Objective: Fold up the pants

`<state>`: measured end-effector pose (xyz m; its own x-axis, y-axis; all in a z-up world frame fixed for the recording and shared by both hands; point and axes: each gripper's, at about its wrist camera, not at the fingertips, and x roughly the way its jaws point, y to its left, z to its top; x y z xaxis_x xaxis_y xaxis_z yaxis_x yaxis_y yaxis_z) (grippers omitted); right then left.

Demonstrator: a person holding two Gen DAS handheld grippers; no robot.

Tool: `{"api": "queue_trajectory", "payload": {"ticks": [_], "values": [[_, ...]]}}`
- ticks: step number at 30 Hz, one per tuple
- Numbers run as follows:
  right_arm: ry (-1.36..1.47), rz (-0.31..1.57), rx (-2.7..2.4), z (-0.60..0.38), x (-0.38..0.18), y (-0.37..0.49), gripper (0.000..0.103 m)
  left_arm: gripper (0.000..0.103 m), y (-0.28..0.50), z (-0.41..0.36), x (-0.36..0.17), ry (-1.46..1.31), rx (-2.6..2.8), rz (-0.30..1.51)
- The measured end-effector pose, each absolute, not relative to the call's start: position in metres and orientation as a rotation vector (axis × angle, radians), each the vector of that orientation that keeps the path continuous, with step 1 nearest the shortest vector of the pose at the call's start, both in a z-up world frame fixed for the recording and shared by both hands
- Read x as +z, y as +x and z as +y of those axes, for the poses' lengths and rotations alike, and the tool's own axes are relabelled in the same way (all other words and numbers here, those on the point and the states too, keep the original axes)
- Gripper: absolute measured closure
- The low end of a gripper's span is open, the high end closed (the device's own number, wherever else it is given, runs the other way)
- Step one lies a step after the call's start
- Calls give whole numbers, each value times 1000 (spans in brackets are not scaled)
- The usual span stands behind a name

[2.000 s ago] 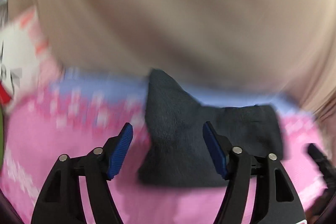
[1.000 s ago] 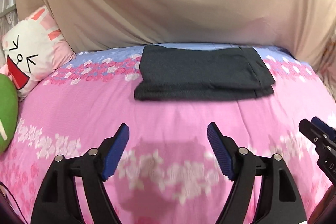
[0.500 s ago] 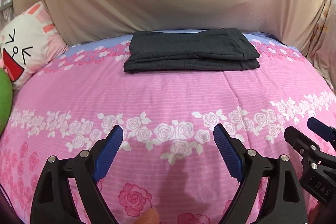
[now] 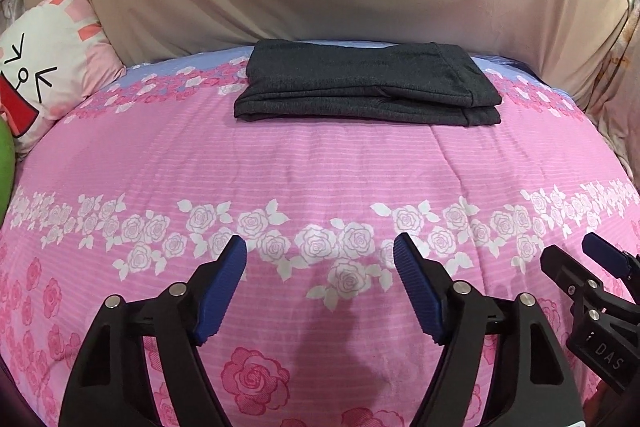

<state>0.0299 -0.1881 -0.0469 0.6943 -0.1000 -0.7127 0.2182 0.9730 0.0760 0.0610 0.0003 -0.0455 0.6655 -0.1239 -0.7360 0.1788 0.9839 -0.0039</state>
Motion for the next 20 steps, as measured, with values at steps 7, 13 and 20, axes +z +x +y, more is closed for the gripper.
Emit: {"api": "queue_trajectory", "payload": {"ticks": [7,13,20], "values": [[152,786,-177,-188,-47,31,34,32,63,5,-46,65,-153,825],[153,785,-186,-187,-47,30,34,32,57,3,-41,80,-146,782],[148,775,-204,-187,-45,28,26,32,50,-2,-35,105,-148,735]]}}
